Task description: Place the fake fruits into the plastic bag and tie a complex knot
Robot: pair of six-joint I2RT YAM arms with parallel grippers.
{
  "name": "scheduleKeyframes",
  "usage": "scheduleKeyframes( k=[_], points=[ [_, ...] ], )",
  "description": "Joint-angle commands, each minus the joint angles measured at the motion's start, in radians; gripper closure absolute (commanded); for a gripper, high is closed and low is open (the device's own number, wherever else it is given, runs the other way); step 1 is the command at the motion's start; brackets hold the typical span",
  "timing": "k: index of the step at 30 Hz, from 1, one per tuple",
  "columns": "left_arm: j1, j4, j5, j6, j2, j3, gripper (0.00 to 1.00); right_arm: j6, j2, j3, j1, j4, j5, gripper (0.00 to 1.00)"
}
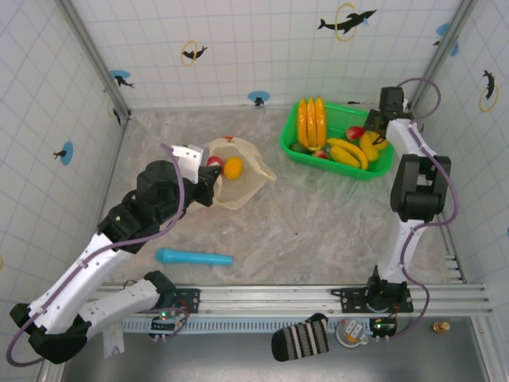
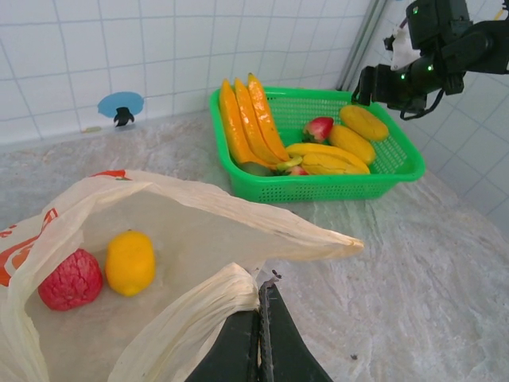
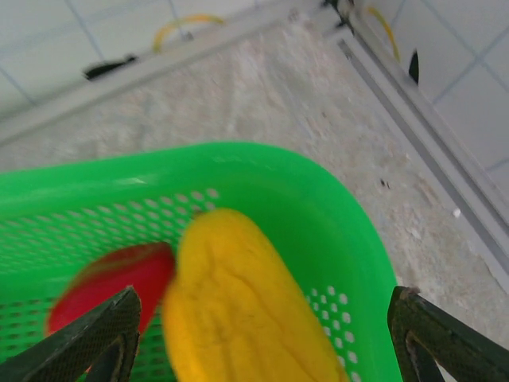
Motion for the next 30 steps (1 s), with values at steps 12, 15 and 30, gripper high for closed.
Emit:
scheduleKeyframes(
  k=[12,15,30],
  points=[
    [0.006,-0.018,-0.005,0.022,0.020,0.002,1.00,-0.009,0.119,0.098,0.009,-0.035,-0.099,0.21],
    [0.006,-0.018,-0.004,0.021,0.021,0.005,1.00,0.008,0.127,0.098,0.012,-0.048,-0.096,0.25],
    [0.006,-0.033,-0.013,0.006,0.014,0.023,1.00,0.070,-0.094,-0.027,0.032,0.055,-0.110,0.46]
  ],
)
